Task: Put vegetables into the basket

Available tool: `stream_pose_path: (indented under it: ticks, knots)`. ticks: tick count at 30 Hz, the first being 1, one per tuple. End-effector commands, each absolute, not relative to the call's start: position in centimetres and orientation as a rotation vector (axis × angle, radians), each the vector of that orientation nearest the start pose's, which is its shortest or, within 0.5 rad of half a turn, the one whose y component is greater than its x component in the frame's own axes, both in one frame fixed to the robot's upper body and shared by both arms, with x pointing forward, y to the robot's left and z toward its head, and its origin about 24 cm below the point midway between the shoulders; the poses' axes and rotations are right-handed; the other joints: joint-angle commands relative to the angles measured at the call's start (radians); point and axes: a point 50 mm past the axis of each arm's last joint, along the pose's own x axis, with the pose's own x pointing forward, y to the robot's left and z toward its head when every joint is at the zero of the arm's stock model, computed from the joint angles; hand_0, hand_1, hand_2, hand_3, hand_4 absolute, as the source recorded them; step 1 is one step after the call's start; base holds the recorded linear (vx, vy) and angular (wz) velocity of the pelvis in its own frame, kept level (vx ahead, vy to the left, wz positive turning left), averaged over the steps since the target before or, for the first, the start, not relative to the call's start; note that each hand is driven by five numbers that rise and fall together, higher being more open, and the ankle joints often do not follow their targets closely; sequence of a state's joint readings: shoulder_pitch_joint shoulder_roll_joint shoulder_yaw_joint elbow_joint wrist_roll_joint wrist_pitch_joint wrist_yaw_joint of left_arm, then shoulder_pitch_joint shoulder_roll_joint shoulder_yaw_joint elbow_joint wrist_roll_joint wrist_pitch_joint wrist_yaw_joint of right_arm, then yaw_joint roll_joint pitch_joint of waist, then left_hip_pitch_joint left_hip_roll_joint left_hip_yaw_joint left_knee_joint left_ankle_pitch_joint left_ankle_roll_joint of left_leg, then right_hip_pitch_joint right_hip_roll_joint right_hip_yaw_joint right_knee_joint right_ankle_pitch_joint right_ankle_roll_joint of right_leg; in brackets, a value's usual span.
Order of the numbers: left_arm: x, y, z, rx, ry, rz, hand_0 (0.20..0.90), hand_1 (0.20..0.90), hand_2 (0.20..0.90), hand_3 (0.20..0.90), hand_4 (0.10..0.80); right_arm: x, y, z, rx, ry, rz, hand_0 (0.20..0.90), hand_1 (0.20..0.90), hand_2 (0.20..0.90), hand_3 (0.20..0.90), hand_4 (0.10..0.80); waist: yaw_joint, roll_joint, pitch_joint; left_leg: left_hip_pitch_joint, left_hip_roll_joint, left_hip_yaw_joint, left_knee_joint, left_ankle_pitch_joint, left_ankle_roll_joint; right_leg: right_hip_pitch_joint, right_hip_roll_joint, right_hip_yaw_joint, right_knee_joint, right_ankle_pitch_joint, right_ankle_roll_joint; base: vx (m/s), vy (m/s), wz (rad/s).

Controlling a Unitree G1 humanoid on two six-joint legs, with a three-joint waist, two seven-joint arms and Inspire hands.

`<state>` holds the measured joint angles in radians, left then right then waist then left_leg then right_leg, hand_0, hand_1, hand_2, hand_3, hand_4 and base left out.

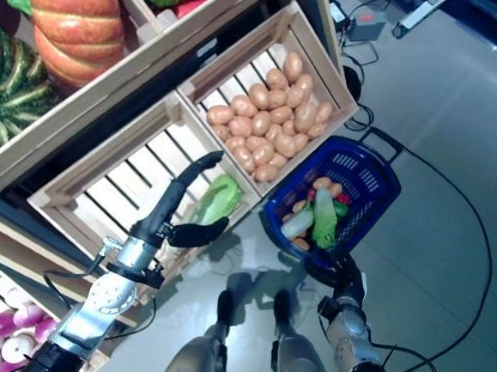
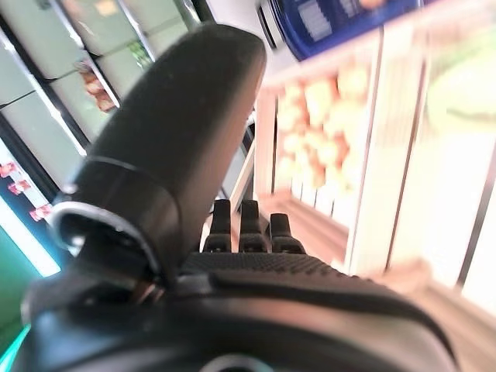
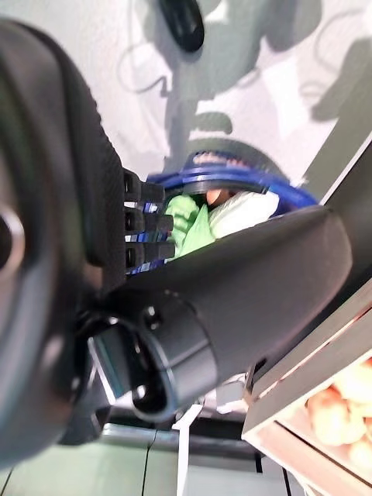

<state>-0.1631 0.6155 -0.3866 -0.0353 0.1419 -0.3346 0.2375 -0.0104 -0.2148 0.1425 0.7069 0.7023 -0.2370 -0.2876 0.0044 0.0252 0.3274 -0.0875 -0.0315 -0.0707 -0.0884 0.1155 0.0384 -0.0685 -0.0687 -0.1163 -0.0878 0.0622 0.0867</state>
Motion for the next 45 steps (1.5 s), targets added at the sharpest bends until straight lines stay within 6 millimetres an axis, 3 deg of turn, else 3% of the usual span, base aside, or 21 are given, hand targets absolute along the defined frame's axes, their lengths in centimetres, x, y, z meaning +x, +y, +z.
stream_pose_path:
  ticks: [1,4,10,15,22,28,37,45]
  knots:
    - [26.4,17.1,11.2,0.571,-0.500,-0.125,0.900,0.900,0.900,0.900,0.800,18.9,-21.8,-8.6,0.244,0.476,-0.405,0.900,0.900,0.900,0.900,0.800,0.001,0.009,-0.109,-0.025,0.003,-0.006,0.001,-0.010,-0.009,-0.019,-0.021,0.009,0.050,0.050,-0.024,0.078,0.043,0.00]
    - [26.5,18.1,9.0,0.517,-0.349,-0.095,0.900,0.900,0.900,0.900,0.800,18.0,-21.8,-9.0,0.260,0.497,-0.411,0.900,0.900,0.900,0.900,0.800,-0.002,0.007,-0.111,-0.006,0.004,-0.003,0.001,-0.018,-0.009,-0.006,-0.027,0.003,0.054,0.043,-0.021,0.089,0.052,-0.02]
    - [27.4,18.9,6.5,0.538,-0.196,-0.034,0.900,0.900,0.900,0.900,0.800,17.7,-21.6,-9.3,0.243,0.510,-0.390,0.900,0.900,0.900,0.900,0.800,-0.014,0.009,-0.110,0.006,0.007,0.007,0.001,-0.026,-0.008,-0.004,-0.030,0.006,0.061,0.036,-0.019,0.044,0.042,0.00]
    - [28.4,20.2,5.6,0.552,-0.118,0.094,0.900,0.900,0.900,0.900,0.800,17.8,-21.4,-9.2,0.229,0.512,-0.375,0.900,0.900,0.900,0.900,0.800,-0.026,0.006,-0.100,0.010,0.010,0.016,0.002,-0.029,-0.006,-0.014,-0.030,0.013,0.071,0.032,-0.018,0.003,0.025,-0.04]
    - [30.4,19.0,4.7,0.513,-0.057,0.115,0.900,0.900,0.900,0.900,0.800,18.9,-21.3,-8.6,0.214,0.477,-0.329,0.900,0.900,0.900,0.900,0.800,-0.053,-0.002,-0.047,-0.020,0.019,0.028,0.001,-0.016,-0.011,-0.039,-0.015,0.033,0.070,0.039,-0.018,-0.066,0.003,-0.08]
    - [31.9,18.8,5.6,0.526,-0.102,0.193,0.900,0.900,0.900,0.900,0.800,20.4,-20.9,-7.7,0.212,0.430,-0.297,0.900,0.900,0.900,0.900,0.800,-0.066,-0.013,-0.002,-0.053,0.031,0.044,0.002,-0.001,-0.013,-0.083,-0.004,0.052,0.084,0.041,-0.023,-0.098,-0.009,-0.12]
    - [35.7,19.2,9.9,0.565,-0.245,0.369,0.900,0.900,0.900,0.900,0.800,23.7,-19.7,-5.0,0.222,0.305,-0.222,0.900,0.900,0.900,0.900,0.800,-0.103,-0.044,0.128,-0.215,0.050,0.073,0.076,0.024,-0.025,-0.237,0.019,0.087,0.154,0.049,-0.040,-0.133,-0.018,-0.07]
    - [37.3,20.6,13.3,0.593,-0.326,0.562,0.900,0.900,0.900,0.900,0.800,25.7,-18.7,-2.9,0.228,0.227,-0.182,0.900,0.900,0.900,0.900,0.800,-0.128,-0.066,0.193,-0.334,0.052,0.086,0.149,0.027,-0.037,-0.343,0.033,0.096,0.218,0.039,-0.052,-0.098,-0.007,-0.04]
